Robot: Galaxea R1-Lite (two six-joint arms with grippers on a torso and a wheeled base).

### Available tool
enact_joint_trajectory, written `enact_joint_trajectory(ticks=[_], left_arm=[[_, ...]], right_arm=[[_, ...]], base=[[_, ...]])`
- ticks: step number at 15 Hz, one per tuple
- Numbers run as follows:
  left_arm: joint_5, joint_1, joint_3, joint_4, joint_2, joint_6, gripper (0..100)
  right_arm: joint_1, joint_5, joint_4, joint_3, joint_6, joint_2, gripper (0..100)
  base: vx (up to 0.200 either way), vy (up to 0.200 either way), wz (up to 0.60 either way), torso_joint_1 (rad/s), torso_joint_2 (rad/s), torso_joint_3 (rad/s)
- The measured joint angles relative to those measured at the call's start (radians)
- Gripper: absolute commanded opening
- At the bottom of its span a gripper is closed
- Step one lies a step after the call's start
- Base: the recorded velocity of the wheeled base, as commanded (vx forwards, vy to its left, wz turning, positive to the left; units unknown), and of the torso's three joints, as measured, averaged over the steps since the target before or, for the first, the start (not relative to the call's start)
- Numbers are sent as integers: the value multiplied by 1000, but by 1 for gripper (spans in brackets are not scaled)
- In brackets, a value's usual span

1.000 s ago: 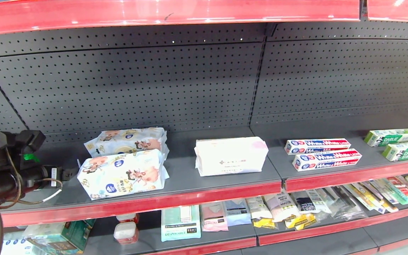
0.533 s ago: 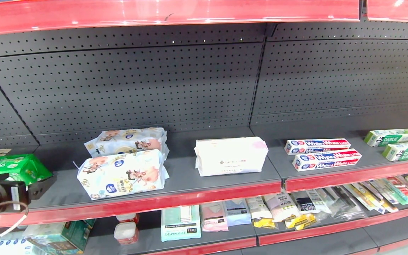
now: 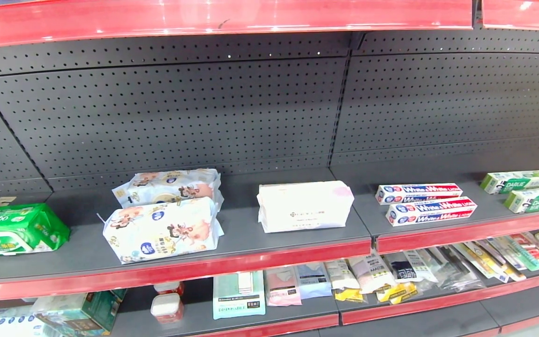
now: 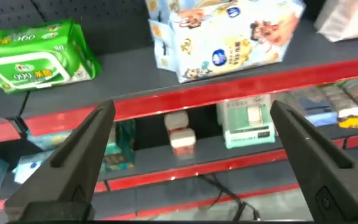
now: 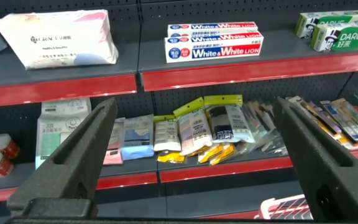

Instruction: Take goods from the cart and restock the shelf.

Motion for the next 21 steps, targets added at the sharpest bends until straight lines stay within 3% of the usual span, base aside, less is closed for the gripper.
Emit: enact_joint_trajectory(ticks=[3, 5, 6, 10, 11, 12, 15, 18, 21], left_arm=[[33, -3, 83, 44, -150, -58, 100], [150, 0, 120, -18, -186, -78, 100], [207, 0, 143, -113, -195, -95, 100], [316, 1, 186, -135, -211, -100, 100], [310, 1, 187, -136, -212, -111, 100], [268, 0, 188, -135, -213, -112, 100], [73, -11, 189, -130, -210, -87, 100], [73, -58, 189, -128, -209, -81, 100], [163, -67, 189, -129, -210, -36, 100]], right_arm=[[-1, 0, 0, 0, 1, 0, 100], [0, 0, 0, 0, 0, 0, 100], [0, 0, 0, 0, -1, 0, 100], [0, 1, 0, 0, -3, 0, 100], [0, 0, 0, 0, -3, 0, 100], [0, 0, 0, 0, -3, 0, 100], [0, 1, 0, 0, -2, 0, 100], [0, 2, 0, 0, -2, 0, 100], [0, 2, 0, 0, -2, 0, 100]], base=[[0, 0, 0, 0, 0, 0], [0, 0, 0, 0, 0, 0], [0, 0, 0, 0, 0, 0], [0, 0, 0, 0, 0, 0], [0, 0, 0, 0, 0, 0], [0, 0, 0, 0, 0, 0], [0, 0, 0, 0, 0, 0], [0, 0, 0, 0, 0, 0], [0, 0, 600, -2, -2, -1]])
